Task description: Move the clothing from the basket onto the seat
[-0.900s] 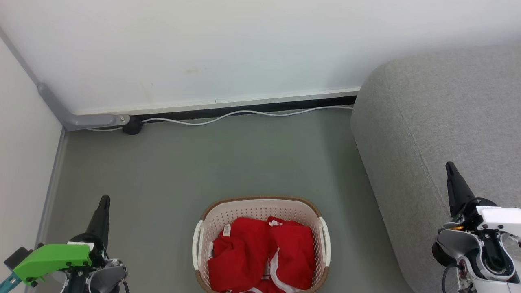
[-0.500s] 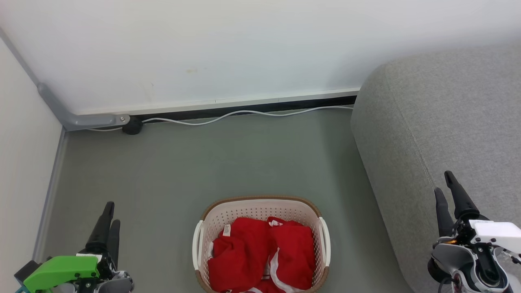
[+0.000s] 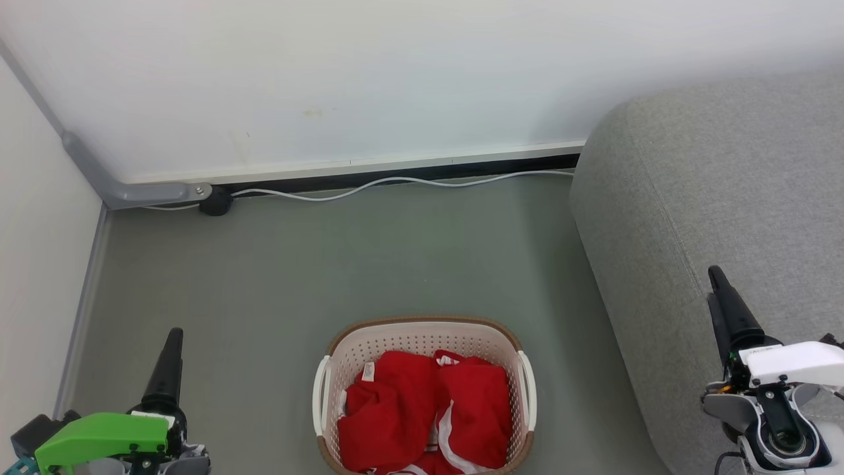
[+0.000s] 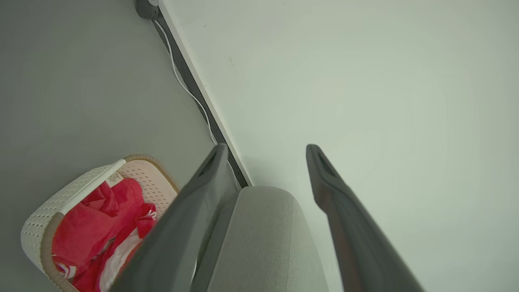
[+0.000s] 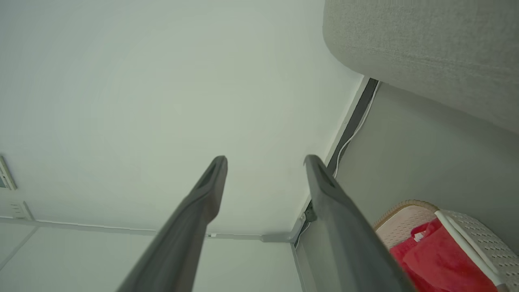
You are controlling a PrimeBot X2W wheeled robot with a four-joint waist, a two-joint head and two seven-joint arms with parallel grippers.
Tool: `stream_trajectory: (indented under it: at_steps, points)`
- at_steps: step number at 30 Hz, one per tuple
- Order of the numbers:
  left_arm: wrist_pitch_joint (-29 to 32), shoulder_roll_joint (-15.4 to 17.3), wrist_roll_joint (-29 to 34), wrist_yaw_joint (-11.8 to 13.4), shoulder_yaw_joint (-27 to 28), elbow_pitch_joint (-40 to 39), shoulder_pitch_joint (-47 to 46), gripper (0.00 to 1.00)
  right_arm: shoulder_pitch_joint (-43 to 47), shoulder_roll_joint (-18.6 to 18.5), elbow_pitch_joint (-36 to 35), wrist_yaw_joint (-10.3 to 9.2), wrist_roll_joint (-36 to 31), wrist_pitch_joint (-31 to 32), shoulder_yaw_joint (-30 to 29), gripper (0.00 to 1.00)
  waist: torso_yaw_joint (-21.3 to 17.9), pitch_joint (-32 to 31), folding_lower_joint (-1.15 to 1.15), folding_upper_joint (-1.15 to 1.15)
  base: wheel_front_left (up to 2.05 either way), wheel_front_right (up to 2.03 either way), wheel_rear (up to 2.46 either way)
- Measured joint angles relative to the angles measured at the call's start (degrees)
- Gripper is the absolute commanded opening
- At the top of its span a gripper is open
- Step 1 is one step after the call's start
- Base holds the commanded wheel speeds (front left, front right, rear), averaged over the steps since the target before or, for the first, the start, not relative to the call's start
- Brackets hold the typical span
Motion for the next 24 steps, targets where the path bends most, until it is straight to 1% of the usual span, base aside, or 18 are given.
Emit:
stream_trajectory:
  at_steps: [1, 3, 6, 11, 13, 16, 24]
  points:
    - [0.0, 0.0, 0.0, 0.0, 0.0, 0.0, 0.0, 1.0, 0.0, 0.0, 0.0, 0.0, 0.0, 0.0, 0.0, 1.0, 0.0, 0.0, 0.0, 0.0, 0.0, 0.0, 0.0]
    - [-0.22, 0.24, 1.33, 0.01, -0.3, -0.01, 0.01, 1.0, -0.03, -0.45, -0.23, -0.56, -2.31, -0.45, 0.71, 1.0, 0.03, 0.0, 0.0, 0.0, 0.0, 0.0, 0.0]
    - [-0.71, 0.47, 3.93, 0.33, -0.86, -0.05, 0.06, 1.0, -0.05, -0.48, -0.37, -0.59, -6.1, -0.94, 2.46, 1.0, 0.07, -0.01, 0.0, 0.0, 0.0, 0.0, 0.0]
    - [-1.78, 0.87, 8.39, 1.02, -1.19, -0.86, 0.46, 1.0, -0.51, -1.45, -0.53, -2.04, -11.59, -1.99, 5.1, 1.0, 0.14, -0.02, 0.0, 0.0, 0.0, 0.0, 0.0]
    - [-2.24, 0.9, 10.39, 1.42, -1.21, -1.15, 0.59, 1.0, -0.68, -1.72, -0.56, -2.22, -13.67, -2.29, 6.09, 1.0, 0.16, -0.02, 0.0, 0.0, 0.0, 0.0, 0.0]
    - [-2.76, 0.96, 13.02, 1.44, -1.46, -1.77, 0.75, 1.0, -0.73, -2.0, -0.55, -3.03, -16.37, -3.02, 7.55, 1.0, 0.18, -0.02, 0.0, 0.0, 0.0, 0.0, 0.0]
    - [-4.27, 1.37, 21.19, 1.96, -2.44, -3.48, 1.15, 1.0, -1.4, -2.61, -0.59, -3.61, -22.61, -4.48, 11.05, 1.0, 0.26, -0.01, 0.0, 0.0, 0.0, 0.0, 0.0]
